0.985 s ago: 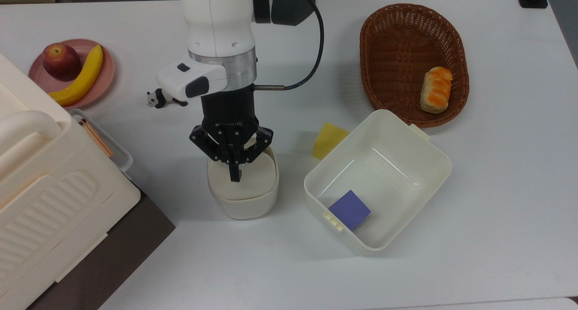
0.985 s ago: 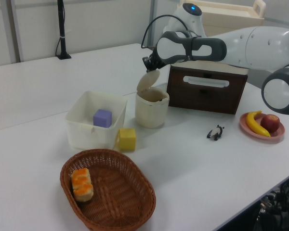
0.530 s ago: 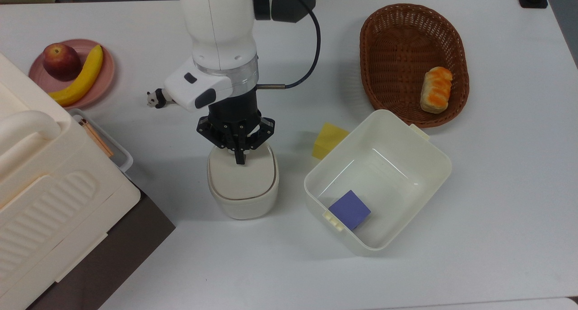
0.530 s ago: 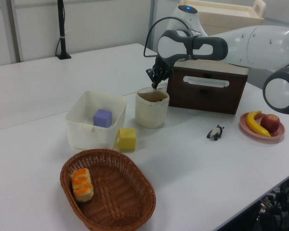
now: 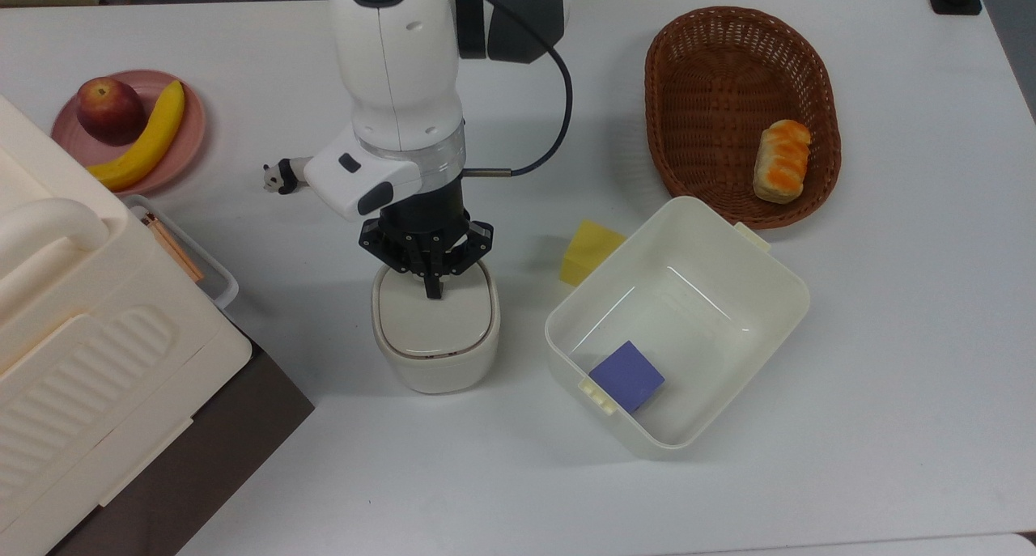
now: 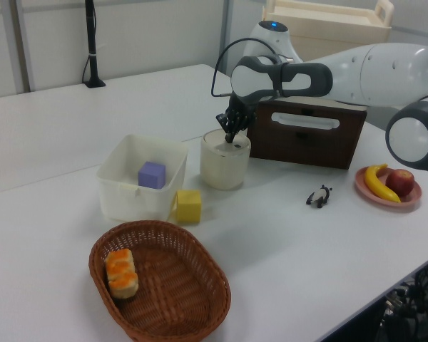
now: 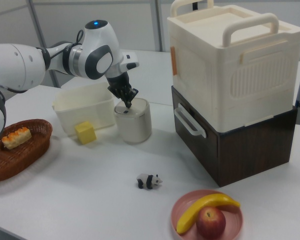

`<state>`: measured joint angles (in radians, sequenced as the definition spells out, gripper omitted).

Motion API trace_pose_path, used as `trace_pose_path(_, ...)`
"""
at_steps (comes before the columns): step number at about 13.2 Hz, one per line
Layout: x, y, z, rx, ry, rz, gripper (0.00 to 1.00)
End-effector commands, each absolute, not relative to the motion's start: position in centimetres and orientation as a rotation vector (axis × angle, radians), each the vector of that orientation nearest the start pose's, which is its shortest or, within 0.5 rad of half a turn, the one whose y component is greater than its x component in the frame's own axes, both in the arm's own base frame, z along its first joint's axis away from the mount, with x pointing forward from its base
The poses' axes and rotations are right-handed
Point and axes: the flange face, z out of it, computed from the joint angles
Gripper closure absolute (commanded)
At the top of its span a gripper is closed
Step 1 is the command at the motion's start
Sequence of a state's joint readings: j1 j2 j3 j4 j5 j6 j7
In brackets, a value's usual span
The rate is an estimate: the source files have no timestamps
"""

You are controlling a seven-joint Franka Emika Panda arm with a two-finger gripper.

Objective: Close the trash can

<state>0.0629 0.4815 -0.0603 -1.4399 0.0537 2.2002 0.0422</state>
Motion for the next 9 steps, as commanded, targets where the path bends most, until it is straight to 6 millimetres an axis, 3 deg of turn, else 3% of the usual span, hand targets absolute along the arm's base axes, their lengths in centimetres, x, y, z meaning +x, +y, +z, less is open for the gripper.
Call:
trace_pose_path(1,68.5,1.2,49.5,-3.097,0.053,-0.263,1.0)
trace_pose_path(2,67.6,1.3,50.8,-3.097,0.049,-0.231,1.0)
trace_pose_path(3,66.3,1.4,52.3,-3.099,0.044,-0.158,0.9)
trace_pose_path(4,64.8,1.3,53.6,-3.1,0.045,-0.084,0.53)
trace_pose_path(5,63.5,1.0,55.1,-3.1,0.066,-0.038,0.01)
trace_pose_path(9,60.4,-0.4,58.8,-3.111,0.087,0.016,0.0)
